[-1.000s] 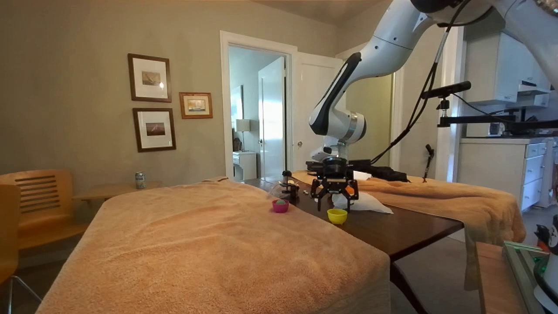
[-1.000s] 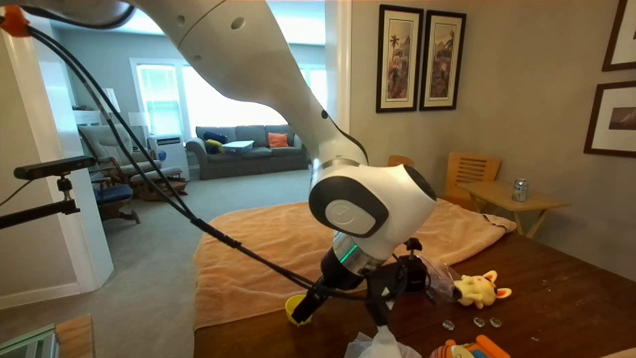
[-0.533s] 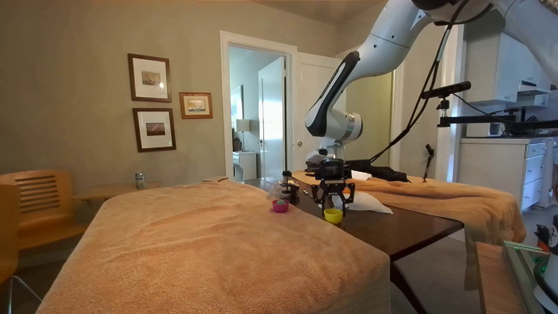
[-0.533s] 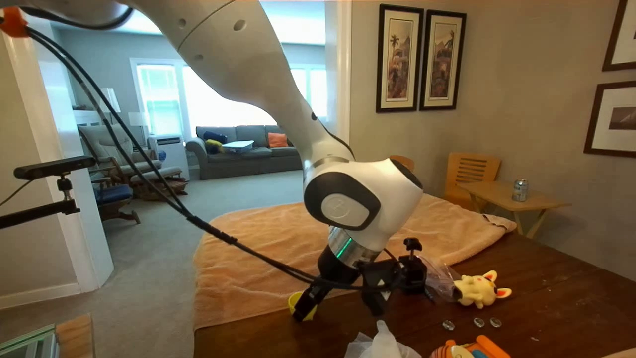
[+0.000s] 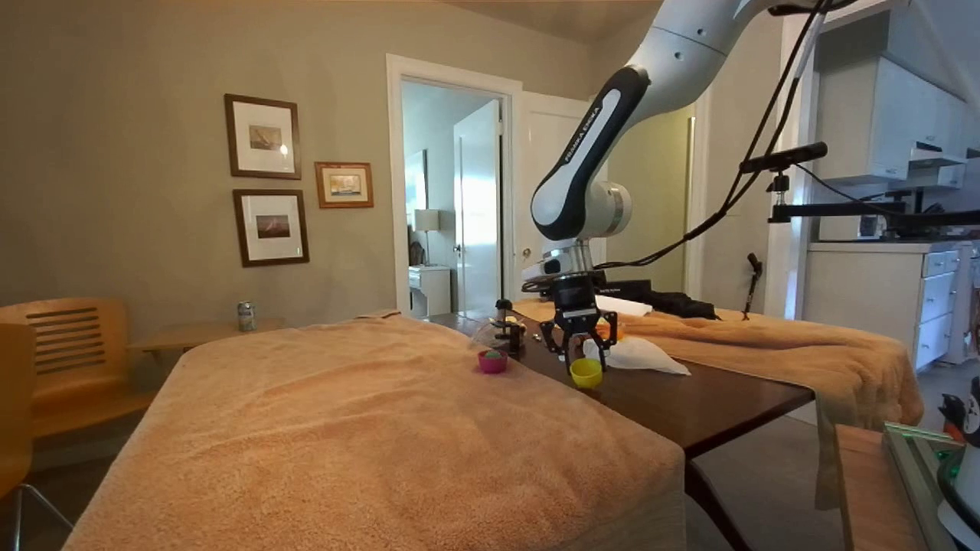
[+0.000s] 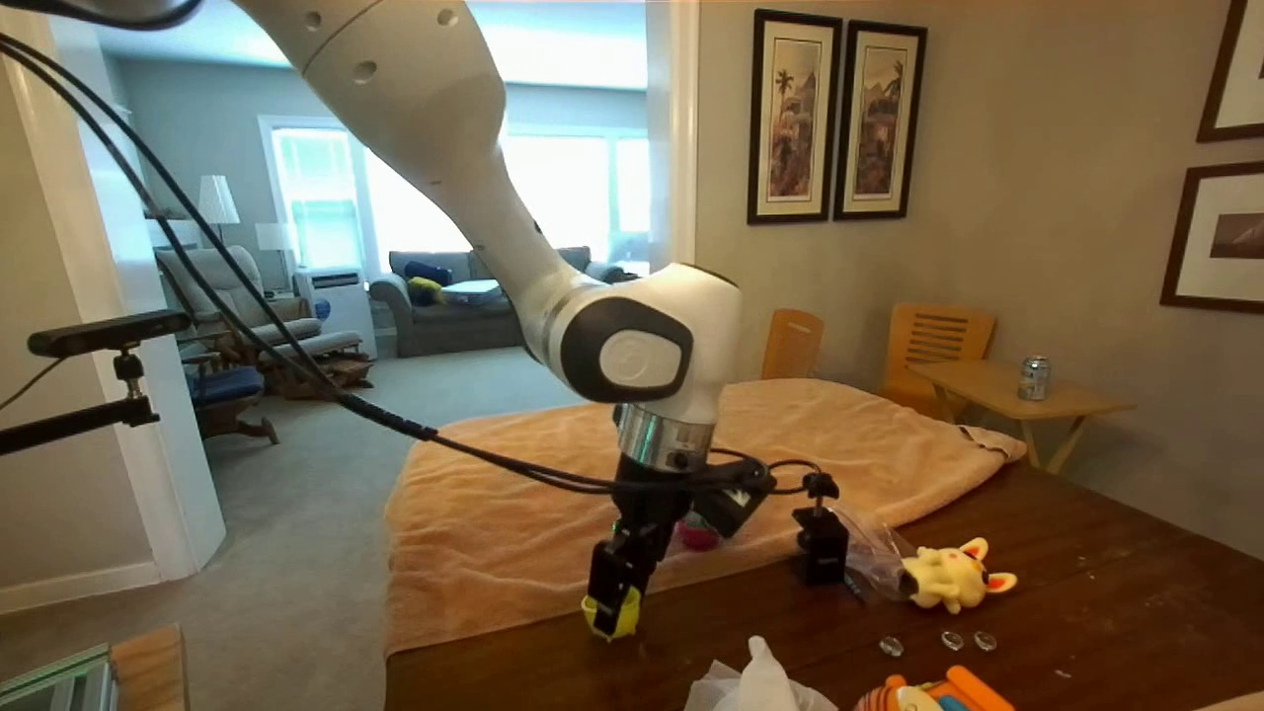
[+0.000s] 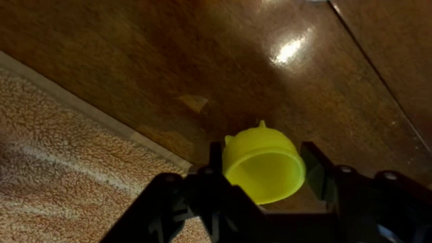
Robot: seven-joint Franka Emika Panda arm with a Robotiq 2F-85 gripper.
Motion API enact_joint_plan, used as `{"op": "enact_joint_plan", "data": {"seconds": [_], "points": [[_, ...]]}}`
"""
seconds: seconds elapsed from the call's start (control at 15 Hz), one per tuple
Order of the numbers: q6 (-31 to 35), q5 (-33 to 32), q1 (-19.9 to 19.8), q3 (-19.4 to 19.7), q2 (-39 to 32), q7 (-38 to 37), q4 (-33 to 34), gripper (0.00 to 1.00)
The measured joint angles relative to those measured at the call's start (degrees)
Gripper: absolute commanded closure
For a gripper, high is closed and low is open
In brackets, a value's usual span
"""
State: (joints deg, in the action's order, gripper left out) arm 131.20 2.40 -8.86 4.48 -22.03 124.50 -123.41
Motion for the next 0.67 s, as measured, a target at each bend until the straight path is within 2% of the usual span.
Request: {"op": "enact_joint_plan", "data": {"seconds": [0.4, 0.67], "points": [[9.34, -23.68, 6.13, 2.26, 2.29, -17.10, -5.69, 0.65], [10.62, -41.42, 13.26, 8.79, 3.11, -29.40, -8.34, 0.65]]}}
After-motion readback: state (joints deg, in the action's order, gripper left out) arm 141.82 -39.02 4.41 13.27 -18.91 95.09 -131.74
